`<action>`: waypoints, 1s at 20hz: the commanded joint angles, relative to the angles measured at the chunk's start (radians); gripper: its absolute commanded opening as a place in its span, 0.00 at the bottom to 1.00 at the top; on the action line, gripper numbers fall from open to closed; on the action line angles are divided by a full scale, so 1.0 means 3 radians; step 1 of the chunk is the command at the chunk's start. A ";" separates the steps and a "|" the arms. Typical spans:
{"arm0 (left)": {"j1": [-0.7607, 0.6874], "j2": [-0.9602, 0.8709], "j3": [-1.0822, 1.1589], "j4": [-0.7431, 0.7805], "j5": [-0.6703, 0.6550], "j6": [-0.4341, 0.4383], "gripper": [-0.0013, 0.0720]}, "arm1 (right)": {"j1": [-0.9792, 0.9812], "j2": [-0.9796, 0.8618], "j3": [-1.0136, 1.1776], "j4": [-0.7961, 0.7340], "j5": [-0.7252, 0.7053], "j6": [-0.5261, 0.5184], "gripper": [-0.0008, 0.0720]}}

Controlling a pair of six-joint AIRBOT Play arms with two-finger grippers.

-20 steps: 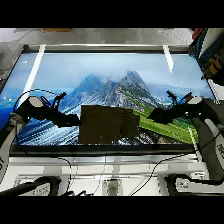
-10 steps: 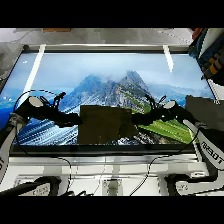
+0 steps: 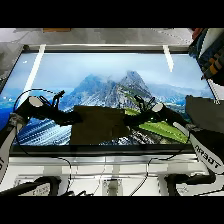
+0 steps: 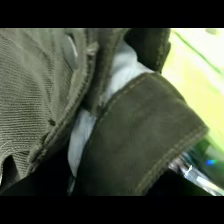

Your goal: Fold the clothes and pants, and hang the long-sleeved shirts on hangers.

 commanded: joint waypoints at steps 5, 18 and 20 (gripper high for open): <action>0.0009 0.0010 0.0200 0.0003 0.0205 0.0203 0.97 | 0.0103 0.0048 0.0295 0.0009 -0.0301 0.0013 0.05; 0.0064 0.0936 0.0971 0.0004 0.0304 0.0235 0.97 | -0.2628 0.1425 0.0961 -0.0117 0.0712 0.0608 0.05; 0.0064 0.1038 0.0971 0.0028 0.0367 0.0235 0.97 | -0.3230 0.1560 0.0964 -0.0223 0.0722 0.0694 0.05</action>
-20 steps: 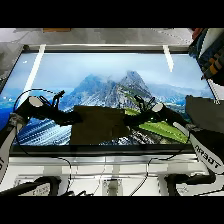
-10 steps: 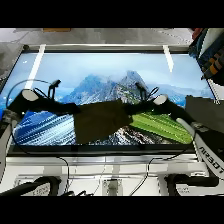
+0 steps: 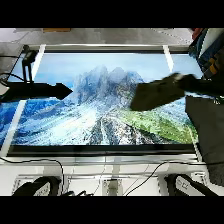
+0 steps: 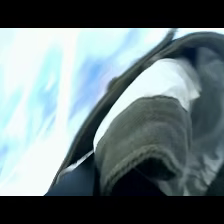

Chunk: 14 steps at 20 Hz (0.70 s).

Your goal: Fold the clothes and pants, and hang the long-sleeved shirts on hangers.

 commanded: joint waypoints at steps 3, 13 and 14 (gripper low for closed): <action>0.0004 0.0253 0.0024 0.0179 0.0192 0.0001 0.97 | -0.1689 0.0390 0.0027 -0.0347 0.0127 0.0240 0.05; 0.0004 0.0259 0.0023 0.0253 0.0206 0.0000 0.97 | -0.2758 0.0446 -0.0221 -0.2393 0.1170 0.2073 0.48; 0.0004 0.0259 0.0023 0.0253 0.0205 -0.0001 0.97 | -0.2716 0.0446 -0.0243 -0.2397 0.1161 0.2070 1.00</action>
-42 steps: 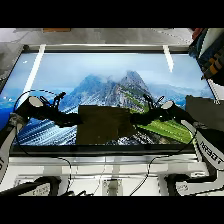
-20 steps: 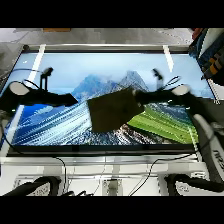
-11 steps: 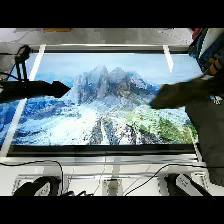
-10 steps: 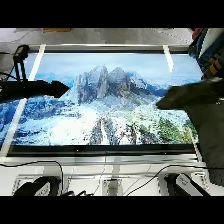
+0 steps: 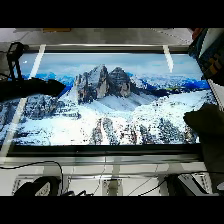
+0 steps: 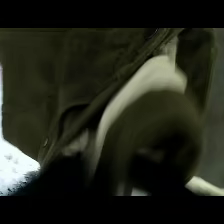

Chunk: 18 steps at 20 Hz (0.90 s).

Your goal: Fold the clothes and pants, and hang the long-sleeved shirts on hangers.

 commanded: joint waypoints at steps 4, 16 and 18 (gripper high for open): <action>0.0004 0.0004 0.0003 0.0008 0.0005 -0.0003 0.97 | 0.0202 0.0006 -0.0092 -0.0207 0.0015 0.0317 0.93; 0.0004 0.0004 0.0003 0.0008 0.0005 -0.0003 0.97 | 0.3494 0.0006 -0.0067 0.0146 -0.0525 -0.1202 0.05; 0.0004 0.0004 0.0003 0.0008 0.0005 -0.0003 0.97 | 0.3899 0.0005 -0.0067 -0.0586 -0.0619 -0.0724 0.05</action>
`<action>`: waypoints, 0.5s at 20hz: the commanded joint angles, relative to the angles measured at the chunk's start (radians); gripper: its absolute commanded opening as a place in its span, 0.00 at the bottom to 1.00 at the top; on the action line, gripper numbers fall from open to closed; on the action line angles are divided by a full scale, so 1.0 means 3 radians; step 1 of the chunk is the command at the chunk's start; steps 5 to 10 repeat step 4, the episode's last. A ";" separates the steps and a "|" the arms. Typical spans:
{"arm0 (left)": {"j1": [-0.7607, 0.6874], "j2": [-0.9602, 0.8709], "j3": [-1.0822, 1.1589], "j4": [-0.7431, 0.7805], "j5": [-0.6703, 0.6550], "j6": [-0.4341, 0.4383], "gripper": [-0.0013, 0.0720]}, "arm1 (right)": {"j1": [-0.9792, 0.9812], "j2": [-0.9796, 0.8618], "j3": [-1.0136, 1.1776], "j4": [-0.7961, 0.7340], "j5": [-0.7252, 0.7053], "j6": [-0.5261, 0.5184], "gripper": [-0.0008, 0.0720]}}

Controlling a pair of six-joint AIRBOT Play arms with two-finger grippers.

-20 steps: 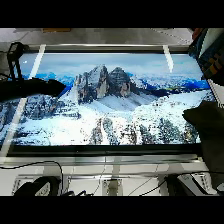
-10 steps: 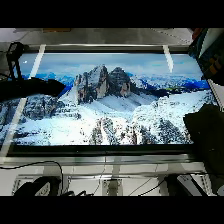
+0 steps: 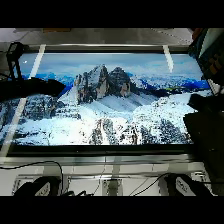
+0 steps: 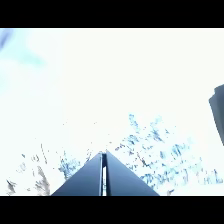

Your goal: Fold the clothes and pants, and hang the long-sleeved shirts on hangers.

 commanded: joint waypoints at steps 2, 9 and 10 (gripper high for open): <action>0.0004 0.0003 0.0003 0.0000 0.0000 -0.0001 0.97 | 0.0846 -0.0001 0.0004 -0.1321 -0.0114 0.0722 0.05; 0.0004 0.0003 0.0003 0.0000 0.0000 0.0000 0.97 | 0.0846 0.0000 0.0004 -0.1265 -0.0078 0.0734 0.05; 0.0004 0.0003 0.0003 0.0000 0.0000 0.0000 0.97 | 0.0846 0.0000 0.0004 -0.1265 -0.0078 0.0734 0.05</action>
